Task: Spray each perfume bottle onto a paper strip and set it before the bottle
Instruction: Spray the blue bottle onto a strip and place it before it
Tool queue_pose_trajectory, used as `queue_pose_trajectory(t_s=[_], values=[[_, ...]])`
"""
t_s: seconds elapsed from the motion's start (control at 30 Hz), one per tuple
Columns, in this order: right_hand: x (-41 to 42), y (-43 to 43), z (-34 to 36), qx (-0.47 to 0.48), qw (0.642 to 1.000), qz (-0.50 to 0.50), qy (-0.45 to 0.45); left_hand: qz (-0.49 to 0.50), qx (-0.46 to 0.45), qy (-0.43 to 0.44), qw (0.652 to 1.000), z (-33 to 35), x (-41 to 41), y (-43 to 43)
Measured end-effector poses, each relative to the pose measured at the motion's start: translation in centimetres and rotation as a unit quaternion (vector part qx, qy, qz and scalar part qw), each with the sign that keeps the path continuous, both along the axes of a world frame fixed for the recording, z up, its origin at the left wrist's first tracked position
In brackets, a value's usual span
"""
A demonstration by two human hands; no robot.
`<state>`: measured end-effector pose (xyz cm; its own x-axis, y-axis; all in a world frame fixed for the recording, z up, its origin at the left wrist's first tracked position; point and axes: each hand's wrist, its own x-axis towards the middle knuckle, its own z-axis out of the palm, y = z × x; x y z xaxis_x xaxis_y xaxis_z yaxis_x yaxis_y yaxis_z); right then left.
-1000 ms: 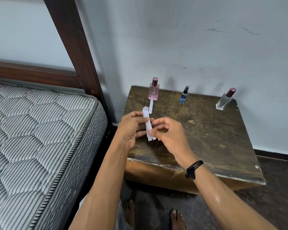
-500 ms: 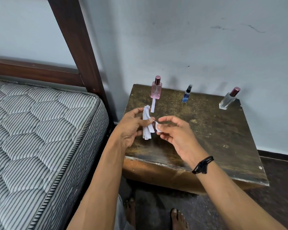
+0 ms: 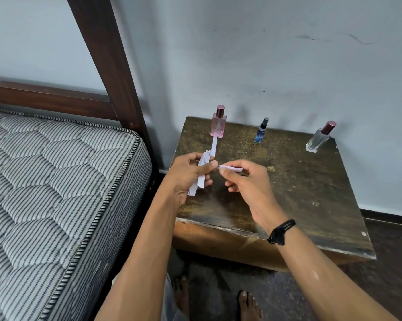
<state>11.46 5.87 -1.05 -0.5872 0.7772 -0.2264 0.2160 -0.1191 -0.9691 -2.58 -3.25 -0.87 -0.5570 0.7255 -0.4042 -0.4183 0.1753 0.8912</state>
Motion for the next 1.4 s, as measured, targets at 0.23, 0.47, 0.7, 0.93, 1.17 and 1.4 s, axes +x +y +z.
queue_pose_trajectory(t_s=[0.23, 0.47, 0.7, 0.93, 1.17, 1.4], values=[[0.2, 0.7, -0.3, -0.032, 0.999, -0.025, 0.008, 0.019, -0.006, 0.029, 0.999, 0.0, -0.4, -0.2], [0.5, 1.6, -0.7, 0.050, 0.998, -0.037, -0.010, 0.061, -0.012, 0.059, 0.996, -0.2, -0.7, -0.1], [1.0, 0.9, -2.8, 0.215, 0.969, -0.048, -0.109, 0.065, -0.016, 0.065, 0.996, -0.3, -0.9, 0.0], [0.2, -2.0, -2.8, 0.238, 0.932, 0.176, -0.208, 0.080, 0.017, 0.059, 0.995, 0.0, -0.8, 0.0], [-0.3, -4.9, -3.3, 0.257, 0.887, 0.339, -0.180, 0.082, 0.037, 0.074, 0.993, 0.0, -1.0, 0.0], [-0.1, -5.6, -2.5, 0.150, 0.908, 0.386, -0.062, 0.069, 0.027, 0.095, 0.993, -0.3, -1.5, -0.3]])
